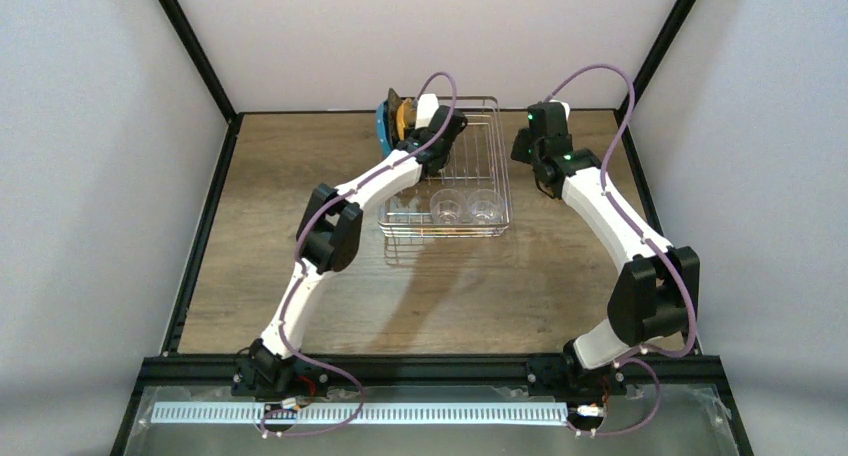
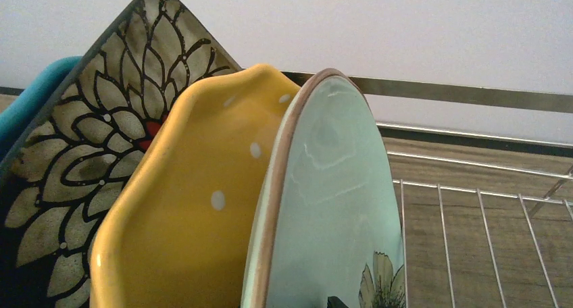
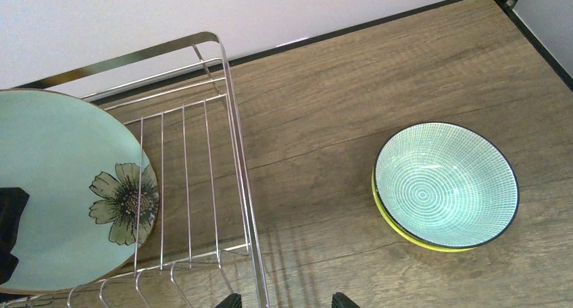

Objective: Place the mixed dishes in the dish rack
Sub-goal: Insert the plate into the dish rack.

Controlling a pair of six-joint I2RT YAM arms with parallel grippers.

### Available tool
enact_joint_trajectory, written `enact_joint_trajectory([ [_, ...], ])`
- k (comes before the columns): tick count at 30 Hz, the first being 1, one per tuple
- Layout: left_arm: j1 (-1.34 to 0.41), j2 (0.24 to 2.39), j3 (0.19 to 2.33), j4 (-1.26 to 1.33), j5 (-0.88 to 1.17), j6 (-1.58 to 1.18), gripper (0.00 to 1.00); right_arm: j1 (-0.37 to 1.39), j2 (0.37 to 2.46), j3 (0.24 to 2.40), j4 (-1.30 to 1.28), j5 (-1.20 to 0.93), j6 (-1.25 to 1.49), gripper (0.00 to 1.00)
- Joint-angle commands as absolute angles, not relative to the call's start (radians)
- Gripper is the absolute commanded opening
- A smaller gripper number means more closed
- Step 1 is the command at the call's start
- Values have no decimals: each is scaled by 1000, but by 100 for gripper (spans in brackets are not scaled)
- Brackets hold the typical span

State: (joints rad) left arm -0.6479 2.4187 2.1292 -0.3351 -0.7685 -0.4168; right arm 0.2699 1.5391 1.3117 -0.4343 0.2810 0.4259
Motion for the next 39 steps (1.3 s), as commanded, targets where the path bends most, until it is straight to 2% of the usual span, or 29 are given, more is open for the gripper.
enact_joint_trajectory([
  [1, -652, 2428, 2115, -350, -774, -426, 60, 272, 1512, 1294, -442, 300, 441, 79],
  [6, -653, 2417, 2114, -363, -776, -433, 68, 271, 1499, 1290, -450, 297, 445, 79],
  [25, -655, 2340, 2114, -394, -814, -429, 84, 271, 1469, 1296, -487, 284, 446, 80],
  [39, -655, 2261, 2109, -438, -841, -434, 85, 271, 1473, 1341, -525, 309, 429, 81],
])
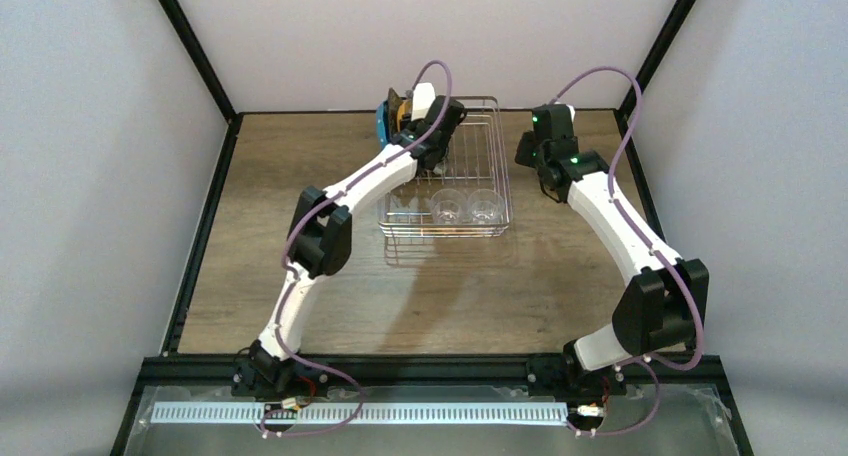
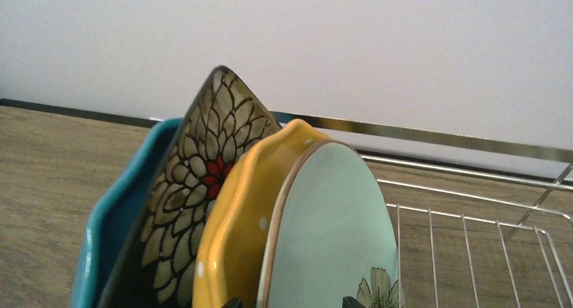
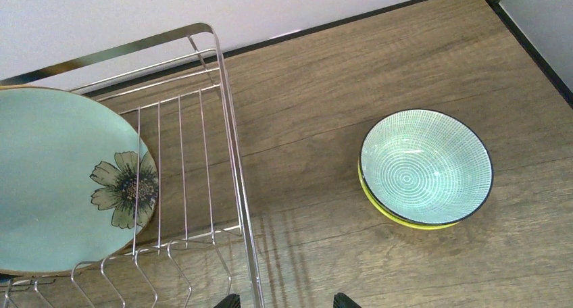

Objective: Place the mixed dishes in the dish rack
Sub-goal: Insert the plate into the dish rack, then grab the bowl from the bowl.

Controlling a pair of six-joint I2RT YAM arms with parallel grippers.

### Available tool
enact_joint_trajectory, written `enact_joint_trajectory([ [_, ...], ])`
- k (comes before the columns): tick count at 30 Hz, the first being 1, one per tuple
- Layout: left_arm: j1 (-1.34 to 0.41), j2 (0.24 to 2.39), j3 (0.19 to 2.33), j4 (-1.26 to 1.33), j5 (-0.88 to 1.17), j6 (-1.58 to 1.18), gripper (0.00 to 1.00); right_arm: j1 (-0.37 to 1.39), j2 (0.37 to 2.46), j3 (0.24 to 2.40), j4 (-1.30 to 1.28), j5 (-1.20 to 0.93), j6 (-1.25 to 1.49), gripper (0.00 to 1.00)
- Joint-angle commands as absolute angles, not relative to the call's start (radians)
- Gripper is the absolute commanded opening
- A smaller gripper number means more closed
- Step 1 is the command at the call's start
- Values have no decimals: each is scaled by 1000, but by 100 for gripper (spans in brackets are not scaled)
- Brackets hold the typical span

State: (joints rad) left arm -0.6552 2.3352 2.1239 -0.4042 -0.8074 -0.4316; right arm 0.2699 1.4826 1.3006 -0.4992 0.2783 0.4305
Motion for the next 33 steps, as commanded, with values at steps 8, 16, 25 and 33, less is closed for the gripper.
enact_joint_trajectory([
  [8, -661, 2153, 2106, -536, -725, -515, 85, 270, 1574, 1447, -615, 441, 406, 82],
  [16, -714, 2042, 2011, -541, -560, -518, 86, 195, 1690, 1464, -653, 467, 409, 81],
  [25, -724, 1904, 1816, -438, -467, -544, 86, 177, 1834, 1517, -642, 473, 326, 76],
  [33, -723, 1858, 1718, -386, -428, -552, 86, 151, 1919, 1554, -636, 479, 291, 75],
])
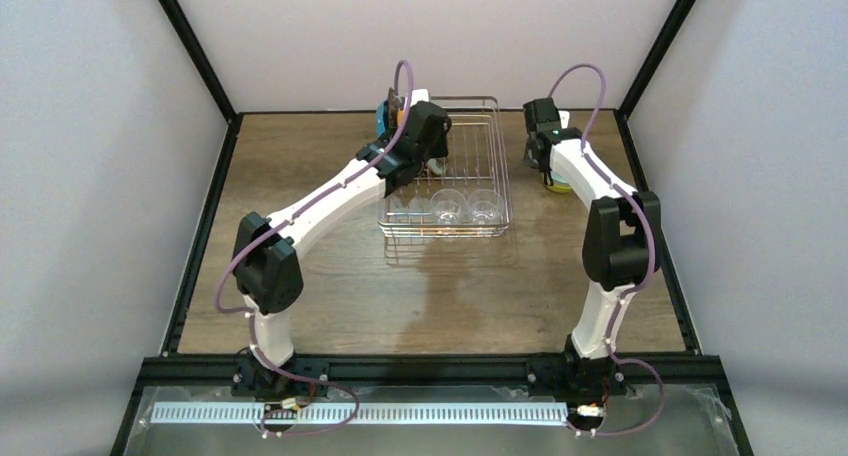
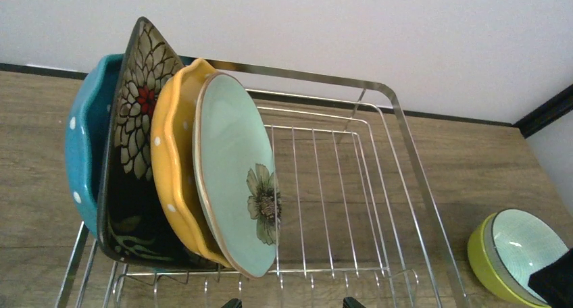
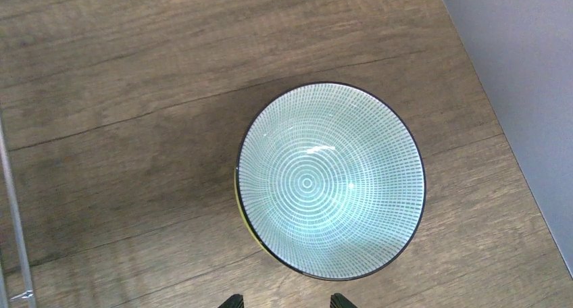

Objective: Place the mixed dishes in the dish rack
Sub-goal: Grab the bowl from the bowl.

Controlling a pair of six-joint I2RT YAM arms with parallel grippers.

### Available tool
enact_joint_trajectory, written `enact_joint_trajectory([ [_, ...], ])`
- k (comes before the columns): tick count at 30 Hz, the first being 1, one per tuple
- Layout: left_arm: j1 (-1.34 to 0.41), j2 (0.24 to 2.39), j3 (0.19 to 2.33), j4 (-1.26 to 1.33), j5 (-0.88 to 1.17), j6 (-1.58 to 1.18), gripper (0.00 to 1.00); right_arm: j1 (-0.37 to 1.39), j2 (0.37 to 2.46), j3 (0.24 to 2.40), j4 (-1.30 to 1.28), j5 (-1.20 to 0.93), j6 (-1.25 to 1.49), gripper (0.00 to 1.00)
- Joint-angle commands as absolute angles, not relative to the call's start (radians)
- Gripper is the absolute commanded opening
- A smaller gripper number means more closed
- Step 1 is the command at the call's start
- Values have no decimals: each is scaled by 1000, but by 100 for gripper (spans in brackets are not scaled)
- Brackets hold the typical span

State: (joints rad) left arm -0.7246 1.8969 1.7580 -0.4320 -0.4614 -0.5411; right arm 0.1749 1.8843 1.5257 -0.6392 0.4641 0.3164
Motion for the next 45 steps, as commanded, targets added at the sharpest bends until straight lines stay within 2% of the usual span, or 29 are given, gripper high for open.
enact_joint_trajectory([
  [1, -724, 1857, 1712, -382, -424, -554, 86, 146, 1927, 1555, -632, 471, 286, 74],
  [28, -721, 1894, 1698, -351, -425, -537, 86, 133, 2094, 1663, -613, 408, 233, 70],
  [33, -721, 1903, 1695, -347, -420, -538, 86, 123, 2102, 1664, -611, 401, 234, 58],
  [36, -721, 1909, 1694, -347, -417, -540, 86, 116, 2104, 1661, -612, 388, 239, 55],
  [40, -720, 1910, 1694, -347, -419, -540, 86, 114, 2105, 1657, -611, 387, 245, 40],
  [45, -720, 1906, 1692, -352, -422, -537, 86, 113, 2100, 1658, -614, 374, 254, 27],
])
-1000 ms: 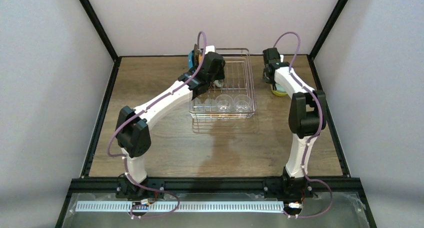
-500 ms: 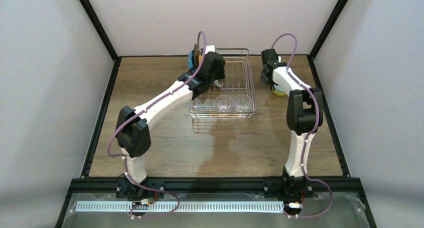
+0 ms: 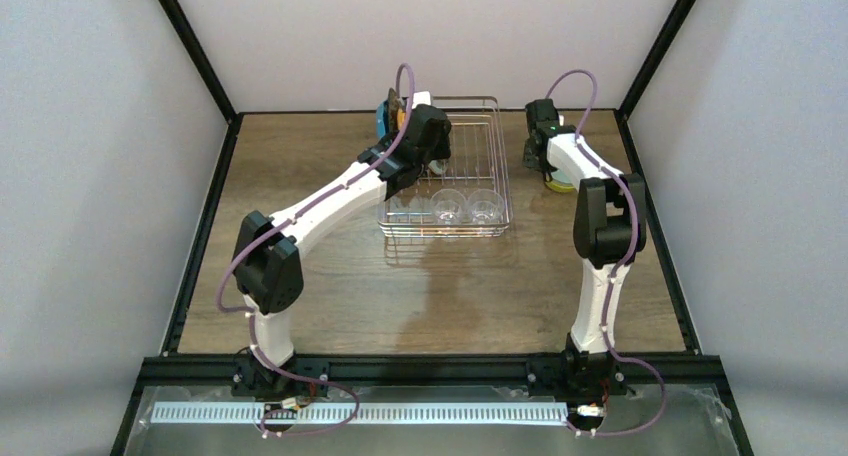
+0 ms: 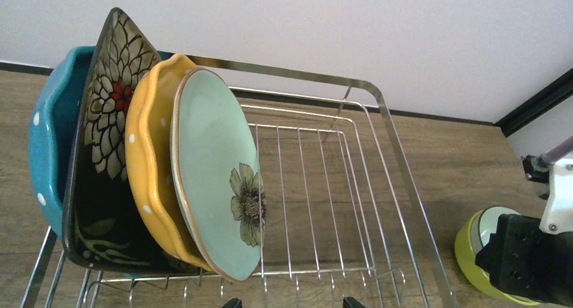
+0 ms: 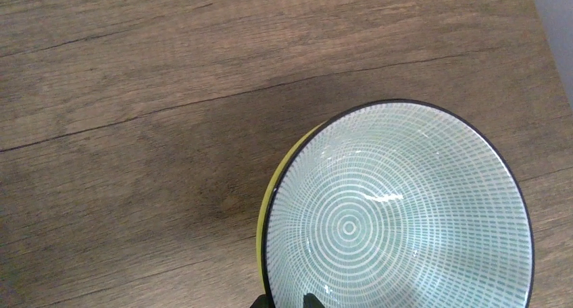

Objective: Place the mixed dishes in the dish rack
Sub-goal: Grab the bowl from the bowl.

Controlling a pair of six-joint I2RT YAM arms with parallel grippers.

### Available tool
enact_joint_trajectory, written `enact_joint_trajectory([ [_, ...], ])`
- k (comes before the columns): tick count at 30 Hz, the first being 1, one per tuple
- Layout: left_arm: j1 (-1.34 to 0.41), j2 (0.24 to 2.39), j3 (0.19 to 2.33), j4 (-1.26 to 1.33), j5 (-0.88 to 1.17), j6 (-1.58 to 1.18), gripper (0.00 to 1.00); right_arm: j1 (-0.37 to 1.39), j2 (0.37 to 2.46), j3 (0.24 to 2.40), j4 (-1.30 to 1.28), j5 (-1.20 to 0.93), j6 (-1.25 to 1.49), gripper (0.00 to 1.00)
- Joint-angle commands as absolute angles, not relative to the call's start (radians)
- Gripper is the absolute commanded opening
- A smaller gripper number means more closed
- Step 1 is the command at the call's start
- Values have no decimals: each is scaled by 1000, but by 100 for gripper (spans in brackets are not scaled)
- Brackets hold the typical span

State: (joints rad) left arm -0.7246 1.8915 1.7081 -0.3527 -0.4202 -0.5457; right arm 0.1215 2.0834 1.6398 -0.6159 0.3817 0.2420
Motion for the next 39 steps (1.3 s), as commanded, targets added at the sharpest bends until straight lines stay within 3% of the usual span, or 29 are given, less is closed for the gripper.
enact_joint_trajectory([
  [1, -720, 1905, 1692, -353, -423, -537, 86, 113, 2099, 1659, -614, 371, 257, 24],
  [16, -721, 1885, 1669, -357, -425, -558, 86, 114, 2052, 1651, -632, 325, 275, 1],
  [39, -721, 1848, 1627, -360, -419, -592, 86, 114, 1930, 1640, -644, 350, 282, 1],
])
